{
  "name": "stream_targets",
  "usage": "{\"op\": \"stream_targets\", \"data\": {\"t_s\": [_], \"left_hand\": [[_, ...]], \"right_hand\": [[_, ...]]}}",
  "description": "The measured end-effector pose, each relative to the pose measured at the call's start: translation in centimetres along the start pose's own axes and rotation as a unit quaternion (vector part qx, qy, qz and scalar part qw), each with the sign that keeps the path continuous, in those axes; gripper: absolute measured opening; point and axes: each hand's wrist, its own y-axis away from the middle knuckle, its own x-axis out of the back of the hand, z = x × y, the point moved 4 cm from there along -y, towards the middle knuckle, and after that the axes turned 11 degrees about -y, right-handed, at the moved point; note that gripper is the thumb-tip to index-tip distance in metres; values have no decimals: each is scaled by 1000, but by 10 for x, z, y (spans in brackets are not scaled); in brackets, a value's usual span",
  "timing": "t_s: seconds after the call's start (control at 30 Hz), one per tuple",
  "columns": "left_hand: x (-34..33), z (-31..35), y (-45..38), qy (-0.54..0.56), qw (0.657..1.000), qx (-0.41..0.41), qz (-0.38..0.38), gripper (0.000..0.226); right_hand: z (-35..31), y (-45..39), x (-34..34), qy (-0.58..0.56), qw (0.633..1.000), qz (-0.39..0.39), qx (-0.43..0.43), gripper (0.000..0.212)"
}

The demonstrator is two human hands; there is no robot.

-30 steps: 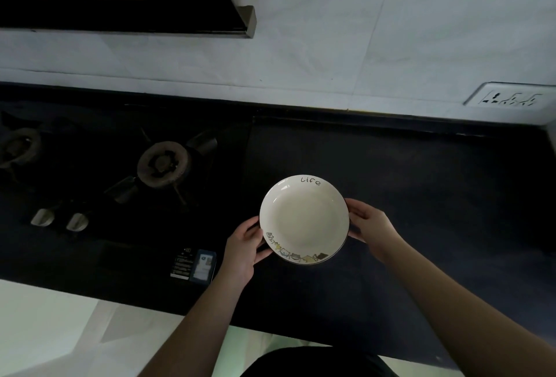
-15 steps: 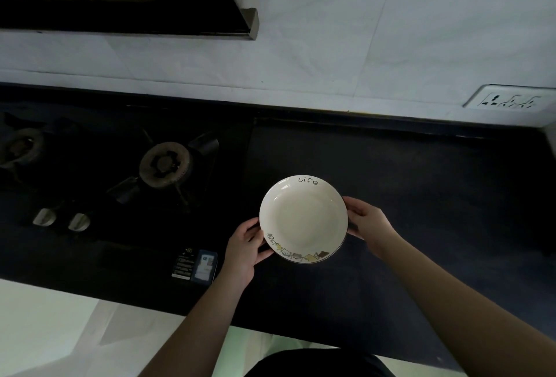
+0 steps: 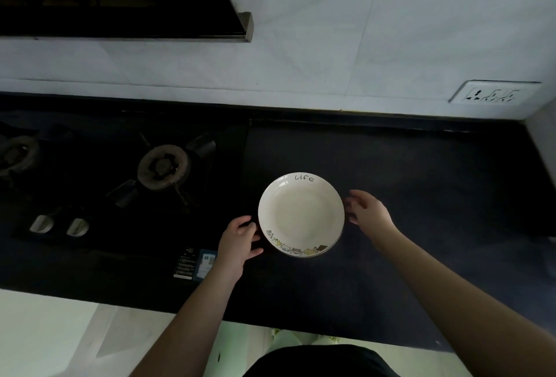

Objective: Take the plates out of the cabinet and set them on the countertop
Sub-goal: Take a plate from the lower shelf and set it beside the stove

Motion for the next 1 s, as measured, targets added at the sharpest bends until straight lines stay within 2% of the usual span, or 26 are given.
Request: {"op": "stream_targets", "data": {"t_s": [0.1,0.2,0.27,0.33,0.43,0.5,0.63,0.87,1.0], "left_hand": [[14,8,2,-90,992,-74,41,25],[25,21,7,-210,962,-171,40,31],[27,34,17,-328,914,-237,33,37],[26,49,30,-437,841,-312,55,41],[20,64,51,-528,746,-400,69,43],[13,67,60,-556,707,-433,58,45],[-1,64,72,-553,694,-460,21,52],[-4,52,105,-600,632,-485,66,65],[-10,48,132,-599,641,-473,81,63]], "right_hand": [[-14,13,1,102,994,9,32,37],[-25,32,-4,184,980,-21,68,32],[-30,47,-10,227,968,-46,98,30],[-33,62,-12,292,947,-52,120,39],[-35,85,-14,400,898,-33,177,46],[-33,98,-16,448,867,-15,220,49],[-28,115,-24,492,833,-3,251,54],[-27,144,-9,511,806,14,297,58],[-22,158,7,519,802,-7,297,59]]}}
